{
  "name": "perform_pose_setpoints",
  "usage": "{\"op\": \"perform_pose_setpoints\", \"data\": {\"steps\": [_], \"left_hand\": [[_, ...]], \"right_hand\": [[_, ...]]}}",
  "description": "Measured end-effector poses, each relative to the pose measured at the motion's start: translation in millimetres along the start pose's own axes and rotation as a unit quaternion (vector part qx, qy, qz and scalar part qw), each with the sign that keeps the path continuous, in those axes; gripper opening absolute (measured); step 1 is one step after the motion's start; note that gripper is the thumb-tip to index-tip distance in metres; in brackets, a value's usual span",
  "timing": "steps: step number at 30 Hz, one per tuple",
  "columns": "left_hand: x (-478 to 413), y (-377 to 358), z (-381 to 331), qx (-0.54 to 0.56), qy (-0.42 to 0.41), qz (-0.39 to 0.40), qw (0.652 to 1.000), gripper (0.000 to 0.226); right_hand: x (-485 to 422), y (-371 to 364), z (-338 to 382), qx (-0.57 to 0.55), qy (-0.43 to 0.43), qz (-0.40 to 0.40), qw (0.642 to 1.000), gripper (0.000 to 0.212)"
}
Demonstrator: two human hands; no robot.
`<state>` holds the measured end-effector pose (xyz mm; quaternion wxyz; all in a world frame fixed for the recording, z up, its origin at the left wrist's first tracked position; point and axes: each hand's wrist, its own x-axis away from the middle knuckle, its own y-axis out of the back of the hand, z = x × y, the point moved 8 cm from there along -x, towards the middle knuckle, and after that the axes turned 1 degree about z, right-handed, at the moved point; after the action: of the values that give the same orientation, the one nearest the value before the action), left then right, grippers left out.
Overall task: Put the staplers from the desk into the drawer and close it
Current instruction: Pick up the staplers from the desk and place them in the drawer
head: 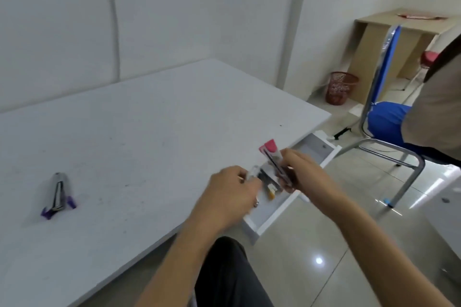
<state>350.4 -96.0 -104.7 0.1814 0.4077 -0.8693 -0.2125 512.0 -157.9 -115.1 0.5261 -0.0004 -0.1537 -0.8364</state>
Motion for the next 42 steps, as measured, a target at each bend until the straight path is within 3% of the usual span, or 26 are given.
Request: {"op": "perform_pose_setpoints", "data": {"steps": [3,6,9,13,16,21,28,31,33,35,38,42], "left_hand": [[-3,-69,-11,-0.004,0.001,0.086,0.996,0.01],[-15,-113,-12,0.005,0.03,0.122,0.992,0.018],[-35,-128,-10,0.053,0.056,0.089,0.993,0.039],[-73,-132,-9,0.111,0.097,0.034,0.988,0.033],[-94,-131,-3,0.127,0.123,0.022,0.984,0.008],[-118,-147,4,0.136,0.156,0.04,0.977,0.008],[-138,-157,1,0.142,0.121,0.037,0.982,0.039],[-132,-151,-9,0.167,0.082,0.043,0.982,0.038],[-120,-144,-14,0.198,0.069,0.041,0.977,0.032],[-105,-139,-16,0.211,0.065,0.04,0.974,0.028],[-76,-134,-15,0.197,0.055,0.059,0.977,0.023],[-36,-111,-16,0.149,-0.004,0.067,0.987,0.04]], "right_hand": [[10,63,-31,0.162,-0.026,-0.028,0.986,0.022],[9,106,-51,0.292,-0.035,-0.09,0.952,0.015],[-1,113,-53,0.324,0.01,-0.131,0.937,0.017],[-33,120,-47,0.379,0.071,-0.176,0.906,0.023],[-63,121,-50,0.417,0.055,-0.19,0.887,0.026],[-104,98,-65,0.552,-0.001,-0.129,0.824,0.021],[-130,91,-65,0.612,-0.033,-0.142,0.778,0.024],[-128,94,-64,0.593,-0.036,-0.152,0.79,0.024],[-118,99,-64,0.524,-0.028,-0.167,0.835,0.018],[-100,101,-61,0.439,-0.008,-0.187,0.879,0.03],[-60,95,-51,0.313,0.047,-0.214,0.924,0.031],[-28,74,-26,0.168,0.088,-0.202,0.961,0.029]]}}
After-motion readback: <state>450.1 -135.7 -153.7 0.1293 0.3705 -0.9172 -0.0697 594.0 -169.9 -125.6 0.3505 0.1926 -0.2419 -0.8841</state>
